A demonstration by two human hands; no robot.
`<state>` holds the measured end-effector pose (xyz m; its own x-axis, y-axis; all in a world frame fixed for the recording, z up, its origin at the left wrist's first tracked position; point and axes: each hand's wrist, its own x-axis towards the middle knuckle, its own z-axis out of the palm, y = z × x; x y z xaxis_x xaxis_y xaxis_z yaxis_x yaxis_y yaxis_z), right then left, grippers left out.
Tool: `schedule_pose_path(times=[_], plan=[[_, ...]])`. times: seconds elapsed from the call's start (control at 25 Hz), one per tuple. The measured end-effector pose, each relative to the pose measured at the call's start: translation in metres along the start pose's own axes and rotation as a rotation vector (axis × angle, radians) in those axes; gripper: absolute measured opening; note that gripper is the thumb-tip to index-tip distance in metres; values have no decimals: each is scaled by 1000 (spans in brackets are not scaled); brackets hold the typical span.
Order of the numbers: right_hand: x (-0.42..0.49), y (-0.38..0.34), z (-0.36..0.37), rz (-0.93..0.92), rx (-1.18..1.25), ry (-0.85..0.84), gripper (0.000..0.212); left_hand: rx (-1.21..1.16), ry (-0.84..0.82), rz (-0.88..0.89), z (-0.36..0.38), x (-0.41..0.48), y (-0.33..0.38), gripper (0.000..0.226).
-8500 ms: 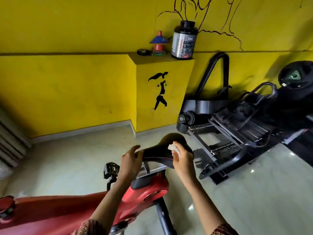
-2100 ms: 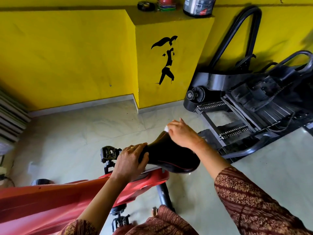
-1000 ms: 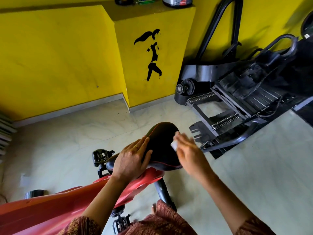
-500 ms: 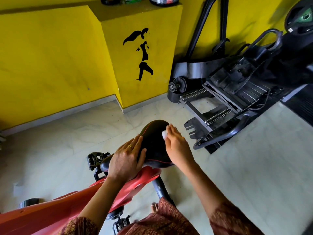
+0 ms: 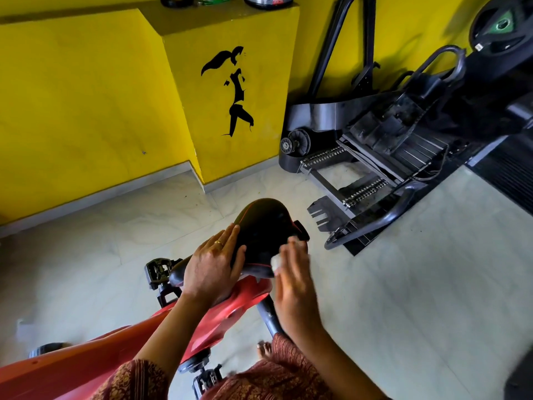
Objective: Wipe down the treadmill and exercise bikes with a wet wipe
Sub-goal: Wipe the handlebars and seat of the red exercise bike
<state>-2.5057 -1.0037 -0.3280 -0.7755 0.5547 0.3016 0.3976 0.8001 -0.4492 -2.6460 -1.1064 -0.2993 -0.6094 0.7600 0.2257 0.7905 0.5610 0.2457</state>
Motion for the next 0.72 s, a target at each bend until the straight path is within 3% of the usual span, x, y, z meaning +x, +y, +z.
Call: schedule_pose_path(times=[0.12,0.16,0.28,0.32,0.36,0.48,0.52,0.56,0.68,0.72], plan=[[20,-9,8,-306,-111,-82,44,-36,4,25,-2,2,-4,54],[36,-7,6,-280,-152,-95,43,-52,3,31,-3,2,-6,54],[82,8,-7,162,-129,-139,45,-103,28,0,-10,-7,-14,51],[83,1,-6,218,-116,-146,46,-127,36,-13,-11,-12,-16,50],[76,-13,2,151,-89,-135,46,-143,38,-8,-12,-16,-19,50],[48,-48,17,-345,-17,-292,49,-142,38,29,-15,-28,-29,49],[53,-43,11,-430,-17,-311,51,-150,42,11,-17,-33,-33,49],[66,-34,5,-392,-30,-312,50,-162,44,-11,-17,-38,-36,50],[111,-7,-3,1,-176,-245,46,-169,37,13,-17,-48,-41,55],[116,-17,0,11,-166,-267,43,-179,34,27,-17,-48,-41,55]])
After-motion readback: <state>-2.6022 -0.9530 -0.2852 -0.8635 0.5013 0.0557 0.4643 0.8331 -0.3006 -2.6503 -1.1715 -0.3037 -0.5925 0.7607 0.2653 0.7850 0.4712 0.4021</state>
